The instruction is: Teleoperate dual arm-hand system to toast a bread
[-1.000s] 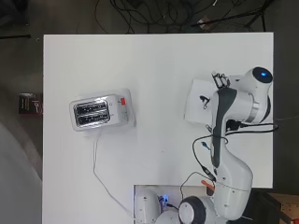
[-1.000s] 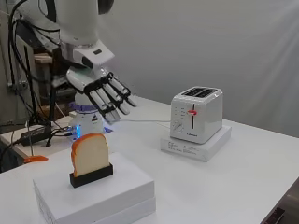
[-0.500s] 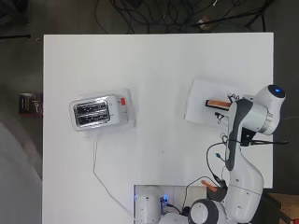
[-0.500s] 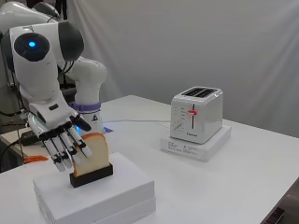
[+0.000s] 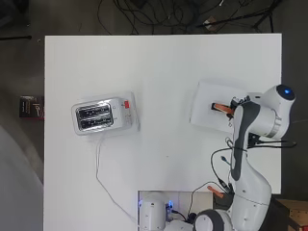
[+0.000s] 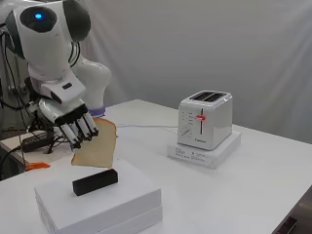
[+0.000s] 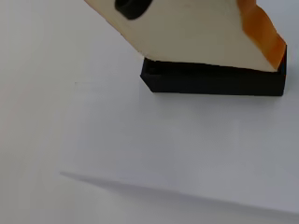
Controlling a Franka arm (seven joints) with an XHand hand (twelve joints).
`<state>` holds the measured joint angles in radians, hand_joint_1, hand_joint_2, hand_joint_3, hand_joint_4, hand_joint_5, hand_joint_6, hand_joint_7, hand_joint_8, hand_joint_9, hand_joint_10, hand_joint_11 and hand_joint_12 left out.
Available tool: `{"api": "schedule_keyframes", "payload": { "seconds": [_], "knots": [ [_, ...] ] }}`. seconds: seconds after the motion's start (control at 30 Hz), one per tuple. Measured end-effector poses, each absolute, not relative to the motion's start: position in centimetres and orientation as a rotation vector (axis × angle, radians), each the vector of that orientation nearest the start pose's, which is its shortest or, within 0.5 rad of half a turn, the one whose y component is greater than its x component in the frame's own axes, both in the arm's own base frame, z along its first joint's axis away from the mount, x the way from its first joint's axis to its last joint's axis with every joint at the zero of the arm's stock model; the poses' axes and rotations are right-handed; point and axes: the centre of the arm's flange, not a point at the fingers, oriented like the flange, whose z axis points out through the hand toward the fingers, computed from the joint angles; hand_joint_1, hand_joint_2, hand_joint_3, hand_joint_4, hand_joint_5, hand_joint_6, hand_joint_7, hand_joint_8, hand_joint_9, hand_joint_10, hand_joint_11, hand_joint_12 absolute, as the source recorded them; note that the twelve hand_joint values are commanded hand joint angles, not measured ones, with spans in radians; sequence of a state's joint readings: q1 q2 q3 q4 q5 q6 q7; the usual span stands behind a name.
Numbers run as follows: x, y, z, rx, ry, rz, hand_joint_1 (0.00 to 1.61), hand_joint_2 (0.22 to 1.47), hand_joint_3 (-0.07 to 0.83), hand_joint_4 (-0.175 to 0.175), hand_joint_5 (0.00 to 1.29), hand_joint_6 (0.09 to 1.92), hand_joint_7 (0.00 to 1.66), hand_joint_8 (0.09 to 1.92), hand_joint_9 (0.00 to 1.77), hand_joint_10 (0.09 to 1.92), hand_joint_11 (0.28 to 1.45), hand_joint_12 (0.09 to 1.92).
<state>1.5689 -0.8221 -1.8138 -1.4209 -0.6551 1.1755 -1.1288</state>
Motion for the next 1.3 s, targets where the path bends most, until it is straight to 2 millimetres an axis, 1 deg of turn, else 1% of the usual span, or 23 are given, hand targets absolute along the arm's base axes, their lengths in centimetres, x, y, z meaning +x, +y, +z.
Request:
{"api": "schedule_keyframes", "payload": {
  "seconds": [0.03,0.1,0.17,0.2,0.23,0.3,0.37,0.4,0.47,0.5,0.53,0.6,0.63,0.7,0.77,0.8,0.9,0.97,1.03,1.1,1.2,1.27,1.3],
  "knots": [
    [47.1,-39.4,43.7,-2.459,-1.159,0.36,1.23,1.18,-0.002,-0.175,0.72,1.2,1.0,1.14,1.19,0.67,0.62,0.88],
    [47.1,-38.9,44.5,-2.458,-1.173,0.328,1.22,1.19,0.0,-0.174,0.71,1.21,0.99,1.17,1.14,0.71,0.62,0.79],
    [46.9,-37.9,45.1,-2.449,-1.202,0.286,1.22,1.2,0.0,-0.169,0.7,1.23,0.98,1.18,1.14,0.66,0.64,0.69],
    [47.2,-36.6,45.8,-2.441,-1.237,0.265,1.22,1.2,0.0,-0.164,0.69,1.25,0.98,1.17,1.15,0.6,0.65,0.61],
    [47.8,-34.5,47.1,-2.432,-1.291,0.239,1.21,1.2,0.001,-0.16,0.68,1.27,0.98,1.16,1.17,0.52,0.67,0.53],
    [49.2,-28.5,50.6,-2.411,-1.435,0.181,1.21,1.2,-0.002,-0.149,0.67,1.3,0.98,1.13,1.22,0.34,0.71,0.35],
    [50.2,-21.2,54.5,-2.379,-1.606,0.117,1.21,1.2,-0.001,-0.143,0.67,1.33,0.99,1.09,1.26,0.19,0.75,0.22],
    [50.4,-17.0,56.0,-2.349,-1.699,0.092,1.21,1.2,-0.001,-0.142,0.66,1.35,1.0,1.07,1.27,0.14,0.76,0.17],
    [50.4,-9.4,57.3,-2.273,-1.86,0.071,1.21,1.19,-0.001,-0.149,0.67,1.34,1.02,1.03,1.3,0.09,0.77,0.11],
    [50.3,-4.9,57.2,-2.212,-1.948,0.076,1.21,1.19,-0.001,-0.146,0.68,1.34,1.02,1.01,1.31,0.09,0.77,0.09],
    [50.4,-2.5,56.9,-2.179,-1.988,0.079,1.22,1.19,-0.001,-0.148,0.68,1.34,1.03,0.99,1.31,0.09,0.77,0.09],
    [50.9,0.8,56.3,-2.14,-2.013,0.087,1.22,1.18,-0.001,-0.166,0.68,1.33,1.05,0.98,1.32,0.09,0.78,0.09],
    [51.3,2.2,55.8,-2.118,-2.023,0.095,1.22,1.19,0.001,-0.171,0.66,1.33,1.03,1.01,1.32,0.09,0.78,0.09],
    [52.1,5.3,54.9,-2.063,-2.054,0.127,1.21,1.21,0.001,-0.175,0.62,1.39,1.01,1.04,1.29,0.09,0.77,0.09],
    [52.5,9.1,54.0,-2.0,-2.088,0.167,1.22,1.19,-0.001,-0.175,0.65,1.36,1.03,1.0,1.31,0.09,0.78,0.09],
    [52.7,10.7,53.6,-1.967,-2.099,0.183,1.22,1.19,-0.001,-0.175,0.66,1.34,1.04,1.0,1.33,0.09,0.79,0.09],
    [53.8,13.8,52.8,-1.88,-2.09,0.231,1.23,1.18,-0.001,-0.175,0.68,1.29,1.06,0.98,1.37,0.09,0.82,0.09],
    [55.0,14.3,52.5,-1.85,-2.07,0.27,1.23,1.18,-0.001,-0.175,0.69,1.28,1.06,0.99,1.38,0.09,0.83,0.09],
    [56.0,13.4,51.6,-1.839,-2.002,0.323,1.23,1.17,-0.001,-0.175,0.69,1.28,1.06,0.98,1.39,0.09,0.85,0.09],
    [56.3,12.6,50.7,-1.824,-1.889,0.342,1.23,1.17,-0.001,-0.175,0.7,1.28,1.07,0.96,1.4,0.09,0.86,0.09],
    [55.6,11.7,50.2,-1.8,-1.743,0.325,1.24,1.17,-0.001,-0.175,0.71,1.27,1.08,0.94,1.4,0.09,0.86,0.09],
    [55.1,10.6,49.0,-1.802,-1.695,0.337,1.24,1.16,-0.001,-0.175,0.72,1.27,1.09,0.92,1.4,0.09,0.86,0.09],
    [55.1,10.4,48.6,-1.804,-1.681,0.343,1.24,1.16,-0.001,-0.174,0.72,1.27,1.09,0.9,1.4,0.09,0.86,0.09]
  ]
}}
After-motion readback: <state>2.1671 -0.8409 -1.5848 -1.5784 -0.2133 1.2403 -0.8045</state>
